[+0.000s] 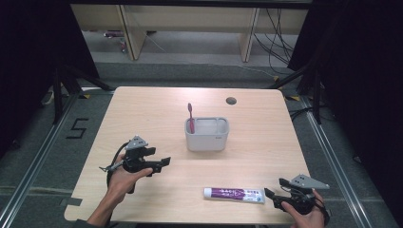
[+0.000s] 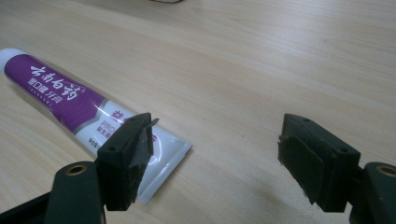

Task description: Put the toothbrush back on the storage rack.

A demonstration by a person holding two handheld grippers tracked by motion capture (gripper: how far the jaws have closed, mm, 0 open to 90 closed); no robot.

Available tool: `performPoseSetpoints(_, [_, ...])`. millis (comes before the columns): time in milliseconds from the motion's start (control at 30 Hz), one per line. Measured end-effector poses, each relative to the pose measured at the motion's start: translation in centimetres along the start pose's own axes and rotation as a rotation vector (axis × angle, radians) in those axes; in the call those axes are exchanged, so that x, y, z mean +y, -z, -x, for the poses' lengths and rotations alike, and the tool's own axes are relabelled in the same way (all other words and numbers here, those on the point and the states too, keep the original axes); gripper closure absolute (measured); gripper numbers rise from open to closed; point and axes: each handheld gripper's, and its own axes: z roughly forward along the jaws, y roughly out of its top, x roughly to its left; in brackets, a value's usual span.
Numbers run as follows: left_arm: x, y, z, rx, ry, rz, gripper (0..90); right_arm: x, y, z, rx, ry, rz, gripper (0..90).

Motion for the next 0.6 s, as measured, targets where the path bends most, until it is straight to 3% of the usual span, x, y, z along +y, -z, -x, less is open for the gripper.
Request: performPoseSetpoints(600, [-2.9, 1.3, 0.1, 0.034, 0.0, -0.018, 23.3, 0.0, -0.2, 0.0, 0.001, 0.01, -0.002, 26.9])
